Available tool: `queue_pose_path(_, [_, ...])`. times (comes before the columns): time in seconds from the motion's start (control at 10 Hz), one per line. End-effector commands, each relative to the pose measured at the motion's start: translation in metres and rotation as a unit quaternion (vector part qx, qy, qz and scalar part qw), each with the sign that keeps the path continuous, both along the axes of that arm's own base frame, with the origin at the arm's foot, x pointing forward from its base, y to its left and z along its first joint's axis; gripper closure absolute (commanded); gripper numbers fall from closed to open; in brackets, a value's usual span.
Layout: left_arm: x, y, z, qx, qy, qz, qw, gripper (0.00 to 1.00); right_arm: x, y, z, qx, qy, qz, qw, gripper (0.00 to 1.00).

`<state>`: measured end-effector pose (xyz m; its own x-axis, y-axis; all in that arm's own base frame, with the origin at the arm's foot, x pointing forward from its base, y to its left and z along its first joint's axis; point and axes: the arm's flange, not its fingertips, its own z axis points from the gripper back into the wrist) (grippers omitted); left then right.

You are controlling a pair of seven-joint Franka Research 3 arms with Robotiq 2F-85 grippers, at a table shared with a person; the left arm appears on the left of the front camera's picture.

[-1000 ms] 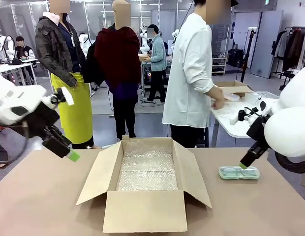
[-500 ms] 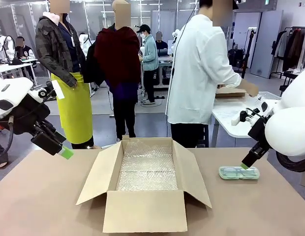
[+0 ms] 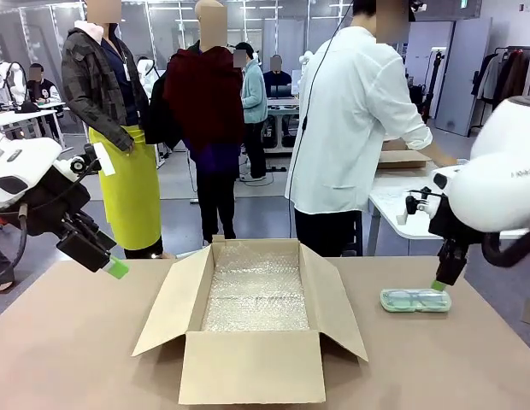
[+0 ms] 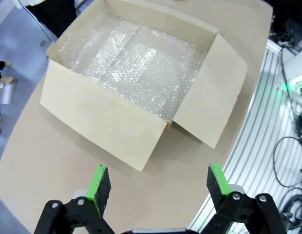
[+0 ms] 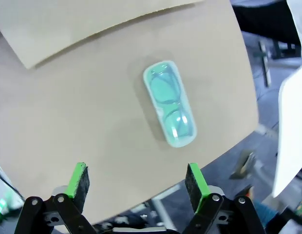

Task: Pack the glasses set securely to prepare it for shipping.
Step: Place the Glasses case inside the Package Box.

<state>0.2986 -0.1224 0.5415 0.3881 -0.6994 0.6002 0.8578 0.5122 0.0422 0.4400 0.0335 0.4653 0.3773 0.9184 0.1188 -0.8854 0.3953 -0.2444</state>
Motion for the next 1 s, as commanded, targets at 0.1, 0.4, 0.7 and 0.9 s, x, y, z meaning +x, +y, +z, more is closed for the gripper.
queue_pose_path(0.1, [0.001, 0.0, 0.001, -0.008, -0.003, -0.003, 1.0, 0.0, 0.064, -0.012, -0.029, -0.02, 0.015, 0.083, 0.996, 0.0])
queue_pose_path(0.4, [0.001, 0.0, 0.001, -0.008, -0.003, -0.003, 1.0, 0.0, 0.098, -0.023, -0.064, 0.003, 0.019, 0.114, 0.993, 0.0])
queue_pose_path(0.7, [0.001, 0.0, 0.001, -0.008, -0.003, -0.003, 1.0, 0.0, 0.116, -0.027, -0.098, 0.0, 0.037, 0.125, 0.991, 0.0])
queue_pose_path(0.9, [0.001, 0.0, 0.001, -0.008, -0.003, -0.003, 1.0, 0.0, 0.127, -0.031, -0.12, -0.001, 0.041, 0.128, 0.991, 0.0])
